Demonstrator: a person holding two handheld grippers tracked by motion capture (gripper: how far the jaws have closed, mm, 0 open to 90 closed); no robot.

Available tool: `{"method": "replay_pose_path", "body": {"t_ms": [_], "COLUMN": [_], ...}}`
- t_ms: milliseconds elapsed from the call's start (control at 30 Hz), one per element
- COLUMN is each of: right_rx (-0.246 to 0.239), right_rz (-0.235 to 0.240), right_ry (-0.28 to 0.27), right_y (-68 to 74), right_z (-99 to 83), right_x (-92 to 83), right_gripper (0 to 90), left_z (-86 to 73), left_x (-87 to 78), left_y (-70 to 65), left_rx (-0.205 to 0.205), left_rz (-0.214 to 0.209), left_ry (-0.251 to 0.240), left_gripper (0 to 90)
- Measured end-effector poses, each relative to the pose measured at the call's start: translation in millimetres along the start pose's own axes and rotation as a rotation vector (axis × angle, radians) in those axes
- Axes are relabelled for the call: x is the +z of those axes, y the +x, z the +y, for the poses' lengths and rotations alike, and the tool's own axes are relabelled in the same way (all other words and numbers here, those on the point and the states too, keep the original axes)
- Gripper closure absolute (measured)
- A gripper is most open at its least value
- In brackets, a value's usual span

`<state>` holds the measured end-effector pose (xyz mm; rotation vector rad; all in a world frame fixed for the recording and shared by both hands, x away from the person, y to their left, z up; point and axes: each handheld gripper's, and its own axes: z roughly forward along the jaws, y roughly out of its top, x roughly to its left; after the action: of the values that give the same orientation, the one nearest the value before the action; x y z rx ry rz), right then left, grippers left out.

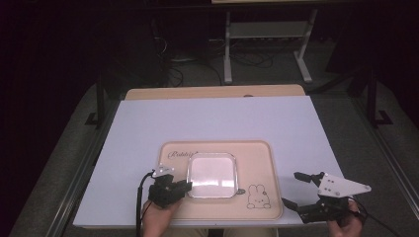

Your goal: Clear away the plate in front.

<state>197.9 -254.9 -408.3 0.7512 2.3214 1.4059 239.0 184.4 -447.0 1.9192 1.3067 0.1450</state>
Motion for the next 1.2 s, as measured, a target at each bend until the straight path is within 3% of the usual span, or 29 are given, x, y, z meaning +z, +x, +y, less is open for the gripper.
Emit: {"method": "replay_pose_path", "body": {"t_ms": [333,500,600,700,1200], "right_rx": [0.006,0.008,0.004,0.0,-0.005], "right_rz": [0.005,-0.002,-0.007,-0.009,-0.007], "right_ry": [0.018,0.023,0.032,0.039,0.048], "right_y": [-0.8,-1.2,-0.6,-0.7,-0.5], "right_z": [-0.6,-0.8,-0.6,-0.2,0.6], "right_x": [2.1,2.7,3.4,4.6,6.2], "right_gripper": [13.1,13.1,13.1,13.2,13.1], "left_z": [4.5,4.7,5.5,8.3,16.9], "left_x": [-13.6,-18.2,-19.2,-23.4,-38.0], "left_y": [2.4,0.4,0.8,0.2,6.0], "left_rx": [0.016,0.061,0.075,0.115,0.193], "left_rz": [-0.001,0.003,-0.018,-0.039,-0.068], "left_ry": [-0.059,-0.069,-0.064,-0.071,-0.118], "left_gripper": [69.5,67.4,65.8,64.6,59.5]}}
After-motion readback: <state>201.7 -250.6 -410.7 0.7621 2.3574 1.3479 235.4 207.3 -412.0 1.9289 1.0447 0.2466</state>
